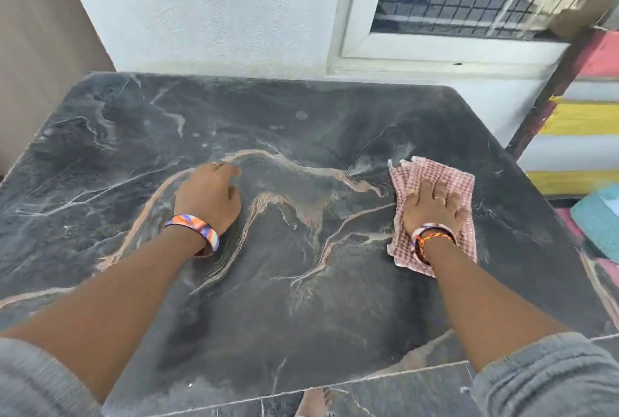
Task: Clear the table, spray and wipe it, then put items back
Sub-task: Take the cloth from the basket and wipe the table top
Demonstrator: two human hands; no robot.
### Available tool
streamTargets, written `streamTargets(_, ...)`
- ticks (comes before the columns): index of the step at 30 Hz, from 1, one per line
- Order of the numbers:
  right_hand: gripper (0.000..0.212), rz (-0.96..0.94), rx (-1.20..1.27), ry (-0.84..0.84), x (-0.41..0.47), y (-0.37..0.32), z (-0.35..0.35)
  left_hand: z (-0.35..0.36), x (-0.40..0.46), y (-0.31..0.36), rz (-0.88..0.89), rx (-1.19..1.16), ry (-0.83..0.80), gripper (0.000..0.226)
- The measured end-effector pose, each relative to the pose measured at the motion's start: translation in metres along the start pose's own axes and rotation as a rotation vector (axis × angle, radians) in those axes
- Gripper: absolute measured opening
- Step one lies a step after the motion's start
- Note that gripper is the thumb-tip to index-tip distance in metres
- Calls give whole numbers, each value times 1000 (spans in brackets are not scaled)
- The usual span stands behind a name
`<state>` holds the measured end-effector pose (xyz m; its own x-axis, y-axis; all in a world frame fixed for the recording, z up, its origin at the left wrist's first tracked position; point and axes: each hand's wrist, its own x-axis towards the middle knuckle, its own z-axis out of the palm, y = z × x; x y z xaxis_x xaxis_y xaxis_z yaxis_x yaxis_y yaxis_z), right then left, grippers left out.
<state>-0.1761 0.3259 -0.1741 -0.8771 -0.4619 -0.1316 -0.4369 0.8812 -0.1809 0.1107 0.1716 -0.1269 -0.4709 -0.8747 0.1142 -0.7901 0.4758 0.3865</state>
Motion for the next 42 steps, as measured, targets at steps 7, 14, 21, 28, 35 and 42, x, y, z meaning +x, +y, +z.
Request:
streamTargets(7, 51, -587, 37, -27, 7, -116, 20, -3, 33, 0, -118, 14, 71, 31)
streamTargets(14, 51, -1129, 9, -165, -35, -164, 37, 3, 57, 21, -137, 49, 97, 33)
streamTargets(21, 56, -666, -46, -109, 82, -92, 12, 29, 102, 73, -20, 71, 16, 37)
streamTargets(28, 61, -256, -98, 8, 192, -34, -13, 63, 173, 114, 35, 70, -40, 39)
streamTargets(35, 60, -80, -75, 52, 274, -57, -22, 91, 246, 126, 51, 60, -60, 41)
streamTargets(42, 59, -119, -98, 60, 335, -93, -22, 97, 283, 96, -6, 54, -10, 39)
